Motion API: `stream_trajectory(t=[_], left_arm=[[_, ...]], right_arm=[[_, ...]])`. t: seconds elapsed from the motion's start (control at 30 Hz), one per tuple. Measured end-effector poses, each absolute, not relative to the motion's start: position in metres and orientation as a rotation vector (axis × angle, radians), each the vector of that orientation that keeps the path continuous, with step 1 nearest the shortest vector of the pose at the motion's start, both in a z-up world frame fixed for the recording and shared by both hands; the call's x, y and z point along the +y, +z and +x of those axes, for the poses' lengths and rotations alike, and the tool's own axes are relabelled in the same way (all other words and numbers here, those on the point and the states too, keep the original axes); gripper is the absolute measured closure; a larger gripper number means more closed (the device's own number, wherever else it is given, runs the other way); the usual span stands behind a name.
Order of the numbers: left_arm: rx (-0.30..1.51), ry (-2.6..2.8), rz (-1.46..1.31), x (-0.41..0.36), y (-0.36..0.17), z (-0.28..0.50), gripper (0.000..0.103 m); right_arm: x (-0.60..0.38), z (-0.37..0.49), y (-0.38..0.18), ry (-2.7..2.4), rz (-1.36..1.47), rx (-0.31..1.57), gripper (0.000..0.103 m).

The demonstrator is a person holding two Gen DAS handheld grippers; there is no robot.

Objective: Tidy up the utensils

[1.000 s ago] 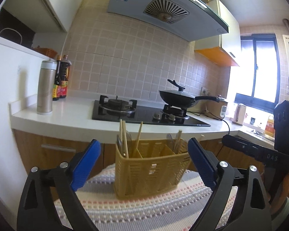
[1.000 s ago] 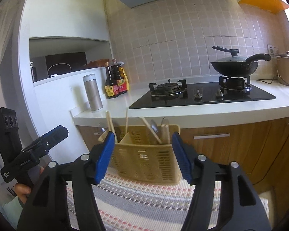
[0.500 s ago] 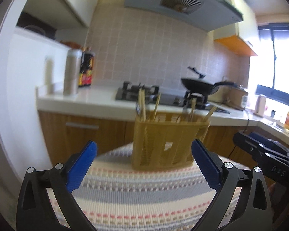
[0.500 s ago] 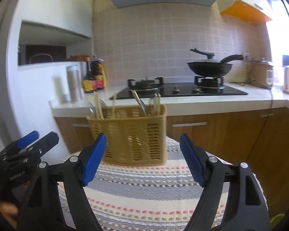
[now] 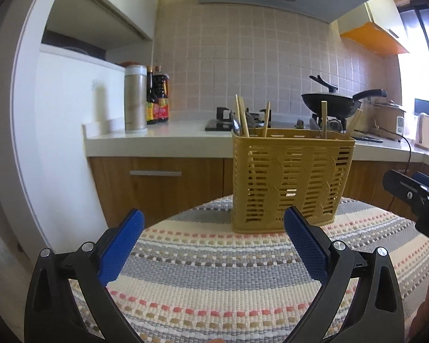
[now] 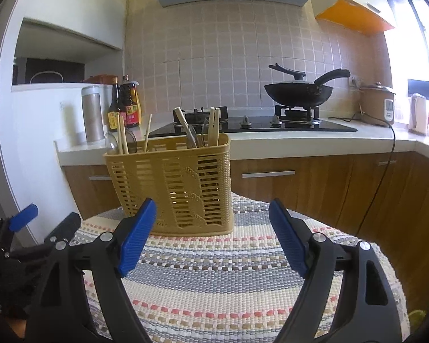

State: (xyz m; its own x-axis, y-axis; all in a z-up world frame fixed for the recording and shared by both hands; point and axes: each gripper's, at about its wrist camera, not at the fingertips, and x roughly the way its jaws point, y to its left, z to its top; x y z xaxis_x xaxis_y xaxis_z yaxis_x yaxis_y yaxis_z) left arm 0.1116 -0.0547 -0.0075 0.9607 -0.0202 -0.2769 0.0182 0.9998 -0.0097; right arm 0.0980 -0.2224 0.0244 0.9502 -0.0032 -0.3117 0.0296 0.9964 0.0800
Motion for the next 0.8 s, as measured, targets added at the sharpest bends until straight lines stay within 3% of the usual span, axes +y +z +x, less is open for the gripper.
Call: stream_trajectory(t=[0.4, 0.8], left_arm=[[0.228, -0.028, 0.04, -0.065, -0.006, 0.1, 0.008], [0.25, -0.027, 0.035, -0.065, -0.006, 0.103, 0.008]], right_arm=[[-0.217, 0.082, 0.033, -0.018, 0.059, 0.26, 0.015], [-0.213, 0.079, 0.031, -0.013, 0.044, 0.272, 0.013]])
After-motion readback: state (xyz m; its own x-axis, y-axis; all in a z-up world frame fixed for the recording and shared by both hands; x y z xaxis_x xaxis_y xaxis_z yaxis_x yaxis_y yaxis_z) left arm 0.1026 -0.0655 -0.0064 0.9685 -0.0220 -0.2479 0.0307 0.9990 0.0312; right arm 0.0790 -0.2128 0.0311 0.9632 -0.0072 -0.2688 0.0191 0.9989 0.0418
